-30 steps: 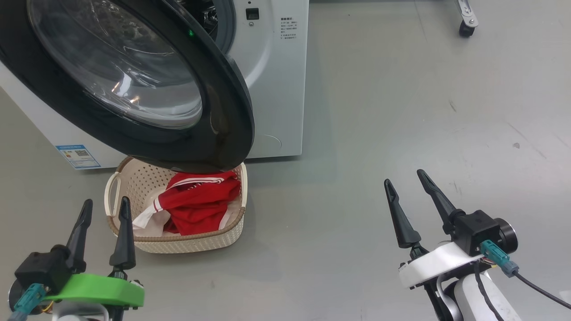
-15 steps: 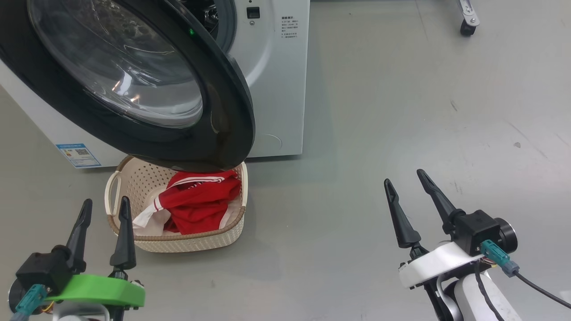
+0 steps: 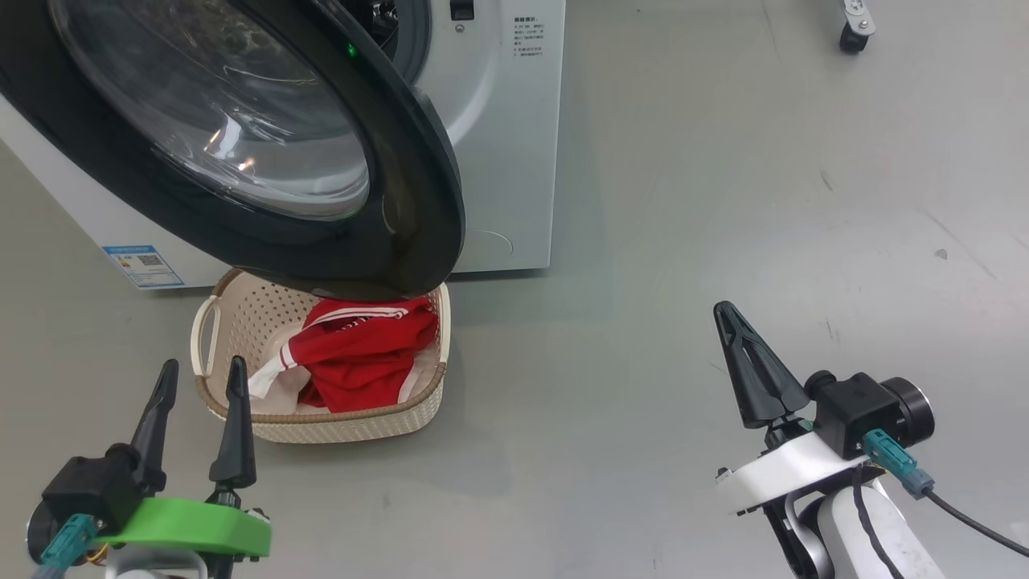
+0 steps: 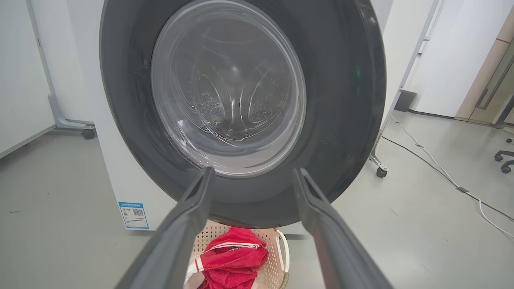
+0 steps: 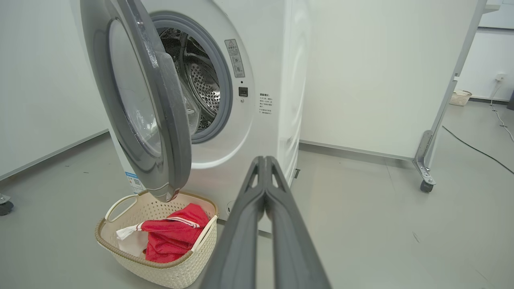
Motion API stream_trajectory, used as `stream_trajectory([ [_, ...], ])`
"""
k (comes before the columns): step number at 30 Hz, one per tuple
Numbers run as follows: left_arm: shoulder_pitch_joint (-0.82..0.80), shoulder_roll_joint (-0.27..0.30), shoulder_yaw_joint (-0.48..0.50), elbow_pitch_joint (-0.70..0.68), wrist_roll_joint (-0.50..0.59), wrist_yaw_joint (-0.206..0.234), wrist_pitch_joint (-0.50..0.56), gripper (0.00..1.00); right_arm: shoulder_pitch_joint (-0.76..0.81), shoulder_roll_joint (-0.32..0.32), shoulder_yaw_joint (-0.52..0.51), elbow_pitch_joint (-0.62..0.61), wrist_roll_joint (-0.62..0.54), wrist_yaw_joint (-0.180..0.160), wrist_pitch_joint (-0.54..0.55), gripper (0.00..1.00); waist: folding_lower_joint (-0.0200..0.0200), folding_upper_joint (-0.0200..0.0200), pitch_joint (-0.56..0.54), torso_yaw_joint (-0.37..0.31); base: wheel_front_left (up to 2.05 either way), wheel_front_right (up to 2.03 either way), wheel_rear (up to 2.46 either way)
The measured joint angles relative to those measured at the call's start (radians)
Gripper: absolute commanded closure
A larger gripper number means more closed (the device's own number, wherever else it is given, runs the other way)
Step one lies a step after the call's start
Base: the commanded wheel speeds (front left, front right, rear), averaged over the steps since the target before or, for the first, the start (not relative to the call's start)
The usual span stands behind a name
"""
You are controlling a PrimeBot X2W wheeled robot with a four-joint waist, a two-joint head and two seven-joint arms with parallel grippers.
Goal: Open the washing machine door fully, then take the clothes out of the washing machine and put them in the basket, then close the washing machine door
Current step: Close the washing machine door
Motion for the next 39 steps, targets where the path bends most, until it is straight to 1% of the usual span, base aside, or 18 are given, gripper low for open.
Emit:
stream_trajectory([
  [3,0.000,-0.003,-0.007,-0.004,0.009,-0.002,0.000,0.00,-0.011,-0.012,0.025,-0.010,-0.016,0.013,0.000,1.00,0.0000,0.0000,0.012,0.009,0.00,0.00,0.00],
  [4,-0.001,-0.006,-0.011,-0.006,0.010,-0.003,0.000,0.00,-0.028,-0.022,0.047,-0.014,-0.030,0.019,0.000,1.00,0.0000,0.0000,0.023,0.016,0.00,0.00,0.00],
  [9,-0.009,-0.016,-0.020,-0.010,0.015,-0.010,0.000,0.00,-0.088,-0.043,0.105,-0.024,-0.067,0.031,0.000,1.00,0.0000,0.0000,0.055,0.037,0.00,0.00,0.00],
  [12,-0.025,-0.018,-0.025,-0.010,0.015,-0.012,0.000,0.00,-0.134,-0.054,0.147,-0.026,-0.079,0.032,0.000,1.00,0.0000,0.0000,0.078,0.055,0.00,0.00,0.00],
  [15,-0.041,-0.022,-0.029,-0.014,0.016,-0.012,0.000,0.00,-0.184,-0.059,0.193,-0.022,-0.088,0.040,0.000,1.00,0.0000,0.0000,0.102,0.075,0.00,0.00,0.00],
  [18,-0.059,-0.028,-0.040,-0.014,0.016,-0.013,0.000,0.00,-0.234,-0.070,0.242,-0.003,-0.116,0.041,0.002,1.00,0.0000,0.0000,0.128,0.097,0.00,0.00,0.00],
  [22,-0.091,-0.038,-0.051,-0.014,0.016,-0.016,0.000,0.00,-0.294,-0.076,0.283,0.020,-0.117,0.041,0.016,1.00,0.0000,0.0000,0.159,0.132,0.00,0.00,0.00],
  [24,-0.098,-0.042,-0.055,-0.013,0.016,-0.021,0.000,0.00,-0.311,-0.078,0.290,0.026,-0.117,0.041,0.018,1.00,0.0000,0.0000,0.167,0.141,0.00,0.00,0.00],
  [30,-0.134,-0.061,-0.076,-0.004,0.016,-0.021,0.000,0.00,-0.402,-0.116,0.337,0.072,-0.106,0.041,0.027,1.00,0.0000,0.0000,0.208,0.203,0.00,0.00,0.00],
  [39,-0.153,-0.064,-0.074,0.011,0.016,-0.021,0.000,0.00,-0.485,-0.144,0.353,0.153,-0.059,0.041,0.035,1.00,0.0000,0.0000,0.266,0.286,0.00,0.00,0.00],
])
